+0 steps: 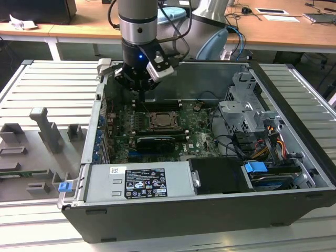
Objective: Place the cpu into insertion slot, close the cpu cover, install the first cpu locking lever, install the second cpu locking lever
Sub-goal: 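Install the first cpu locking lever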
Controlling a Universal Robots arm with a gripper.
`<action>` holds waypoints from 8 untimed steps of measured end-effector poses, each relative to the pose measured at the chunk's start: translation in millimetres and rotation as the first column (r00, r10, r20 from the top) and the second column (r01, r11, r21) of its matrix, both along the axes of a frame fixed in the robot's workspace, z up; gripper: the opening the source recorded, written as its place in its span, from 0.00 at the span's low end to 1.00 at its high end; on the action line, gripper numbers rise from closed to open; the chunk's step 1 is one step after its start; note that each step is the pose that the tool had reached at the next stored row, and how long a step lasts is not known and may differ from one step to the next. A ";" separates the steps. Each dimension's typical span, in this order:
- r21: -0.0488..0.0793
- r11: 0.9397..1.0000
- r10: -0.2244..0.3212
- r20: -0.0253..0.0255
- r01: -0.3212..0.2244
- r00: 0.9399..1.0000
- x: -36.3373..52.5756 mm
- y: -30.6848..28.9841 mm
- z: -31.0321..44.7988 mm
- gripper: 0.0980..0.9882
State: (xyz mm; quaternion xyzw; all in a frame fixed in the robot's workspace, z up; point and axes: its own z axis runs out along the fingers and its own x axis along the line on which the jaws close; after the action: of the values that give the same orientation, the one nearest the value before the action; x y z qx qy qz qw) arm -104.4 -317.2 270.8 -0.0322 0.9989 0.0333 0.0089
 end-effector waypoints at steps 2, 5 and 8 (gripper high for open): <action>0.001 1.000 0.000 0.000 0.000 1.000 -7.9 0.4 -5.2 0.01; 0.005 1.000 0.001 0.000 -0.001 1.000 -10.0 1.1 -8.1 0.01; 0.020 1.000 0.001 0.000 -0.001 1.000 -10.8 3.5 -9.7 0.01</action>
State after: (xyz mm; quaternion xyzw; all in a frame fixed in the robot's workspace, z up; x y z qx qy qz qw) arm -115.1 -313.7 261.1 -0.0324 0.9985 0.0432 0.0094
